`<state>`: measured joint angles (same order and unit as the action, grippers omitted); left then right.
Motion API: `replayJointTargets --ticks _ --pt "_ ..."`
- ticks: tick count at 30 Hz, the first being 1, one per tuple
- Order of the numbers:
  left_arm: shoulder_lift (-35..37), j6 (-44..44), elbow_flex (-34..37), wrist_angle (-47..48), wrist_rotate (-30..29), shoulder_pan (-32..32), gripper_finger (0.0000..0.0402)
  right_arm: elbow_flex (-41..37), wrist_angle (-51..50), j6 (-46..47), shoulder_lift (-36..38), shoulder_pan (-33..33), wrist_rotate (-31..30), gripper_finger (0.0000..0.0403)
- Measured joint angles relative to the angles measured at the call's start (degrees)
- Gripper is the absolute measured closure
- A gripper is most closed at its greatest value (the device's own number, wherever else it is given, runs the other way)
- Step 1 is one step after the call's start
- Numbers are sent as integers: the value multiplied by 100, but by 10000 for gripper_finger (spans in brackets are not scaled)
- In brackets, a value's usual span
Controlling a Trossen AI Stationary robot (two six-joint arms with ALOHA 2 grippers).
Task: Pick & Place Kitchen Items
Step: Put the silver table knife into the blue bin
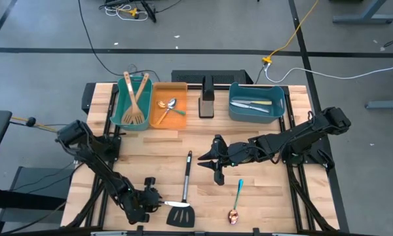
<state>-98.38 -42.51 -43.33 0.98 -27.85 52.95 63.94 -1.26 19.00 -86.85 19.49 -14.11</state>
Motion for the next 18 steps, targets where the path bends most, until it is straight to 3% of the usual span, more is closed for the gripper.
replayJointTargets --ticks 18 --pt "-427 -29 -8 -492 -269 88 246 2 -7 0 0 2 0 305"
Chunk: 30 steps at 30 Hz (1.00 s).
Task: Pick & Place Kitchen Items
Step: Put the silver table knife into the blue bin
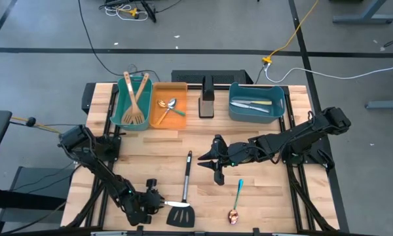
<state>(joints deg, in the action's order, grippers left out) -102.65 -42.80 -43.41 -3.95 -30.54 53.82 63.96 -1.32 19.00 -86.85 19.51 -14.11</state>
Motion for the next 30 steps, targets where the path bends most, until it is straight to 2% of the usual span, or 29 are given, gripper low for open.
replayJointTargets --ticks 13,20,30 --pt "-521 -12 -9 -479 -432 13 246 -1 -2 0 0 0 0 305" --pt "-555 45 -5 -572 -466 17 248 -2 -1 0 0 0 0 305" --pt "-557 38 4 -489 -466 11 291 -1 0 0 0 -2 0 305"
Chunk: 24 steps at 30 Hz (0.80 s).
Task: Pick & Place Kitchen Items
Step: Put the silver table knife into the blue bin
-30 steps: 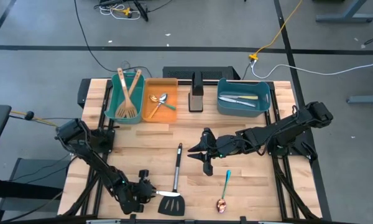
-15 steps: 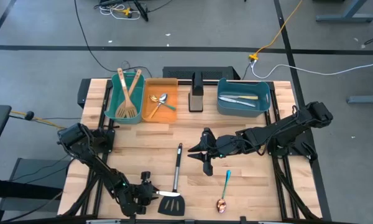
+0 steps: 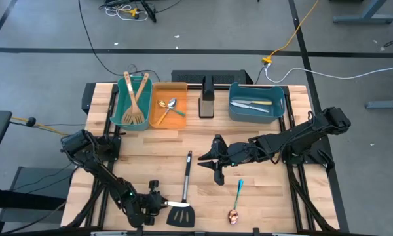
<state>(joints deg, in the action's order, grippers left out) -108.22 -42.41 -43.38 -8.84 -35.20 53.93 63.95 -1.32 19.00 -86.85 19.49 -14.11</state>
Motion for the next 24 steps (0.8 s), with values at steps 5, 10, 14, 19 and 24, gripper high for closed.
replayJointTargets --ticks 5,10,14,19,24 --pt "2 -62 2 34 -19 0 349 0 0 0 0 0 0 305" --pt "2 -177 2 26 -19 -7 351 -1 0 0 0 -1 0 305" --pt "2 -219 8 -28 -19 -11 351 -1 0 0 0 1 0 305" --pt "67 -214 20 -48 38 -13 351 -1 0 0 0 2 0 305" --pt "98 -205 20 -55 21 -11 351 -1 2 0 0 2 0 305"
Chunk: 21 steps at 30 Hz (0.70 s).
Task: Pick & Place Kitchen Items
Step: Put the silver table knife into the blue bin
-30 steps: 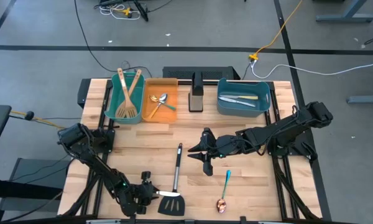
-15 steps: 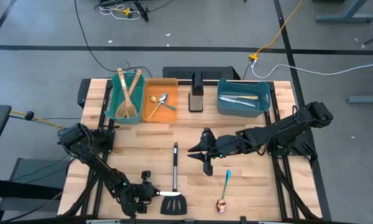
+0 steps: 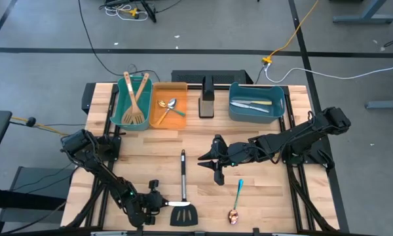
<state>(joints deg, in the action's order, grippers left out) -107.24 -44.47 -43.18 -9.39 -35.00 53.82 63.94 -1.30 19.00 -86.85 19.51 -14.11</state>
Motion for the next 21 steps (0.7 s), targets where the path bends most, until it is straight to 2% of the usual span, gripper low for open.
replayJointTargets --ticks 21 --pt "201 208 11 -76 -57 4 351 0 2 0 0 -1 0 305"
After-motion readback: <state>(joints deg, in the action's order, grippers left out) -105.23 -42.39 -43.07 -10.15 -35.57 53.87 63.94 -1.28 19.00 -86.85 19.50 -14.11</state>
